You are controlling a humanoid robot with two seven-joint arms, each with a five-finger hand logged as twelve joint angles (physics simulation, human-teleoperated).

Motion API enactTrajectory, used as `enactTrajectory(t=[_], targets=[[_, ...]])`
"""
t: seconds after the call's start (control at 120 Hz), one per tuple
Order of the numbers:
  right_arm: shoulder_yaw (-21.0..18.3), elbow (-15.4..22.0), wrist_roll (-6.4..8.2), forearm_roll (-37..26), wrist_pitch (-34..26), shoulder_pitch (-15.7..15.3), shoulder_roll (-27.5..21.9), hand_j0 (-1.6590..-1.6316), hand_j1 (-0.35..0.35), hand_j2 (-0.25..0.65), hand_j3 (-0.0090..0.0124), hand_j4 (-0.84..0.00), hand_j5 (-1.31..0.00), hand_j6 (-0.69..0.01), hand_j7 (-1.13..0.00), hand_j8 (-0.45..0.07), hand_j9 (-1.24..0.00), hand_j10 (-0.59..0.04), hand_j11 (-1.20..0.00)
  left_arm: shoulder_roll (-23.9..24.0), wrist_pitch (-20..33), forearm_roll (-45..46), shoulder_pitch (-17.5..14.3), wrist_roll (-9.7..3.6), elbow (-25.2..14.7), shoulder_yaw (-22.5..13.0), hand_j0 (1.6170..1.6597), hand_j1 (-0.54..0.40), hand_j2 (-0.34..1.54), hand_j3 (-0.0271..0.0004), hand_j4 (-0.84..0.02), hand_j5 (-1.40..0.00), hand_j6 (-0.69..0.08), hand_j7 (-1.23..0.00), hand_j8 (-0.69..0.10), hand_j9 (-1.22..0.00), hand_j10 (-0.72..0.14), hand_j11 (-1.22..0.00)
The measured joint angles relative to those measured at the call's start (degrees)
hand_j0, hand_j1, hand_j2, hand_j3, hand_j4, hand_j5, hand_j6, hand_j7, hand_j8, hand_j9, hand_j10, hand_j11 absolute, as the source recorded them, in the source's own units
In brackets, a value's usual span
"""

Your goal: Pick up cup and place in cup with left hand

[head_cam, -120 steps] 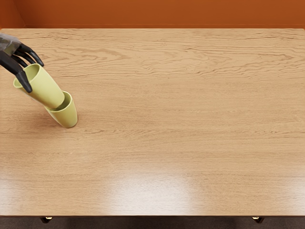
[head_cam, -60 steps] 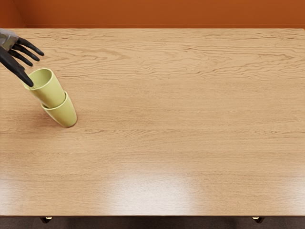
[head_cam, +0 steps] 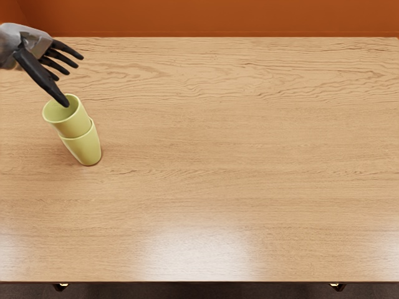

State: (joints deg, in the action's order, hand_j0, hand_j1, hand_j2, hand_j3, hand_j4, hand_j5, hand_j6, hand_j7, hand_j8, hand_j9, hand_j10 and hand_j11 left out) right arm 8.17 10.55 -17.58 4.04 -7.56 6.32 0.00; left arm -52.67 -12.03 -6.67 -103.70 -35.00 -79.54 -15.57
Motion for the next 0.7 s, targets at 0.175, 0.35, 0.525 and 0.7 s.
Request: enactTrajectory(t=[0.175,0.35,0.525,0.7], targets=[[0.0,0.0,0.00,0.0,0.0,0.0,0.0,-1.6581,-0.314,-0.006,0.0000,-0.029,-0.04,-0.029,-0.04,-0.029,-0.04,-0.029,-0.04,1.6,-0.3,7.3,-1.9,0.00,-0.9,0.2,1.6580,0.192,0.03,0.0000,-0.135,-0.17,-0.134,-0.17,-0.134,-0.17,-0.134,-0.17],[0.0,0.0,0.00,0.0,0.0,0.0,0.0,-1.6581,-0.314,-0.006,0.0000,-0.029,-0.04,-0.029,-0.04,-0.029,-0.04,-0.029,-0.04,1.0,-2.5,16.1,-2.6,0.00,-3.3,0.9,1.6581,0.230,0.02,0.0000,-0.102,-0.13,-0.102,-0.13,-0.102,-0.13,-0.102,-0.13],[0.0,0.1,0.00,0.0,0.0,0.0,0.0,-1.6581,-0.314,-0.006,0.0000,-0.029,-0.04,-0.029,-0.04,-0.029,-0.04,-0.029,-0.04,0.1,-8.3,22.2,-0.6,0.00,-4.0,1.4,1.6581,0.293,0.01,0.0000,-0.048,-0.06,-0.048,-0.06,-0.048,-0.06,-0.048,-0.06],[0.0,0.1,-0.01,0.0,0.0,0.0,0.0,-1.6581,-0.314,-0.006,0.0000,-0.029,-0.04,-0.029,-0.04,-0.029,-0.04,-0.029,-0.04,-0.5,-10.5,28.4,2.3,0.00,-4.6,1.9,1.6581,0.325,0.00,0.0000,-0.021,-0.03,-0.021,-0.03,-0.021,-0.03,-0.021,-0.03]])
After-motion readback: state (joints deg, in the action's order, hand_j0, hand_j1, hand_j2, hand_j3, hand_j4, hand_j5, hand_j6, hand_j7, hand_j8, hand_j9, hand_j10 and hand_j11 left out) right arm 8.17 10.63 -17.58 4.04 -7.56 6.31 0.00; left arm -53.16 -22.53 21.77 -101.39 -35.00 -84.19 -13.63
